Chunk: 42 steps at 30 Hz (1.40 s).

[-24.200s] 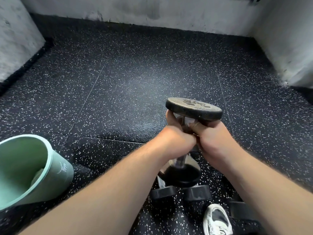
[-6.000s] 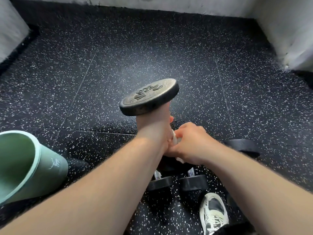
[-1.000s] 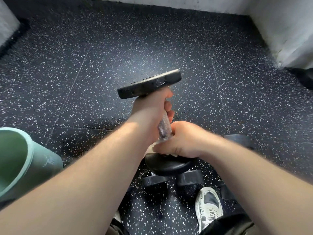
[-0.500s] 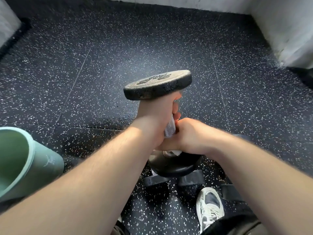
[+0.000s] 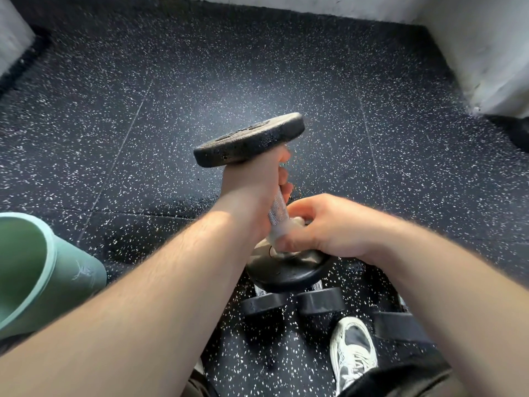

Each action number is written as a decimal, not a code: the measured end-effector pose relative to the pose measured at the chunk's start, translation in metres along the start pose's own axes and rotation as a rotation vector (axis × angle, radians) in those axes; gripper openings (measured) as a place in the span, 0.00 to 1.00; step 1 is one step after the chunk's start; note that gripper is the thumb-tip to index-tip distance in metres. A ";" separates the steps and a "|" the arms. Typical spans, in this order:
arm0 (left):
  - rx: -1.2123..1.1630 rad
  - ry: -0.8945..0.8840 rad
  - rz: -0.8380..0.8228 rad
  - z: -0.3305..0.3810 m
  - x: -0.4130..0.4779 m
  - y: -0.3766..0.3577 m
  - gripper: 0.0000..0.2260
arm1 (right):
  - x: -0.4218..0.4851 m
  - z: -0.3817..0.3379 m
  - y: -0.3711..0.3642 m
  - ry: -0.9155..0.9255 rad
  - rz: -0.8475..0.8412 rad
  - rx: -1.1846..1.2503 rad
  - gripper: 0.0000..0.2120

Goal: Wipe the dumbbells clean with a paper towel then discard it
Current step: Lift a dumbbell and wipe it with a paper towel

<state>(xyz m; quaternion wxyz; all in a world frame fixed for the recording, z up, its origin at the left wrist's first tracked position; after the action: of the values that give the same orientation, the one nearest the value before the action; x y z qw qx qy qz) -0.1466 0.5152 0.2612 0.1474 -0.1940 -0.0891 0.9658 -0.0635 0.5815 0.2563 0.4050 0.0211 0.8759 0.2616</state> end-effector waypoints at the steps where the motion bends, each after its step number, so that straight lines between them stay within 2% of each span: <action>1: 0.009 -0.004 0.004 0.000 0.000 0.000 0.10 | 0.000 -0.001 -0.001 0.006 0.013 -0.010 0.12; 4: 0.033 -0.019 0.008 -0.002 -0.001 0.000 0.11 | 0.002 -0.003 -0.003 0.005 0.030 0.011 0.13; 8: 0.047 -0.026 -0.022 -0.004 -0.001 -0.003 0.12 | 0.006 -0.001 -0.001 -0.022 0.053 0.049 0.28; 11: 0.024 -0.028 -0.012 -0.002 0.000 -0.002 0.11 | 0.006 -0.001 0.001 0.003 0.071 0.132 0.31; 19: 0.017 -0.035 0.008 -0.001 -0.001 0.000 0.13 | 0.004 -0.005 -0.008 0.027 0.027 0.086 0.26; 22: 0.012 -0.028 0.011 -0.002 -0.003 -0.002 0.13 | -0.001 -0.003 -0.006 -0.001 0.054 -0.066 0.16; 25: -0.001 -0.027 0.017 0.000 -0.003 -0.001 0.13 | -0.003 -0.001 -0.004 -0.022 0.075 -0.120 0.12; 32: -0.006 -0.025 0.068 0.003 -0.004 0.003 0.11 | 0.005 0.009 -0.002 -0.107 0.108 -0.199 0.17; 35: -0.007 -0.017 0.078 0.000 -0.005 0.004 0.12 | 0.007 0.012 -0.005 -0.126 0.086 -0.155 0.13; 38: -0.001 -0.024 0.054 0.001 -0.004 0.002 0.12 | 0.006 0.012 -0.003 -0.124 0.089 -0.111 0.10; 42: -0.028 -0.003 -0.042 0.003 -0.006 -0.007 0.13 | 0.000 0.007 0.003 -0.100 0.085 -0.090 0.11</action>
<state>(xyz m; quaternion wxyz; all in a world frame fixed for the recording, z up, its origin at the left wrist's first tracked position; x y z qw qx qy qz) -0.1410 0.5193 0.2675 0.1648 -0.1929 -0.1068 0.9614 -0.0585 0.5870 0.2537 0.4372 0.0532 0.8403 0.3162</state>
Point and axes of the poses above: each hand's wrist, its own x-axis towards the middle knuckle, its own y-axis out of the back of the hand, z = x × y, the point moved 10 cm from there along x, towards the middle knuckle, and after that the axes turned 15 degrees about -y, right-handed, at the moved point
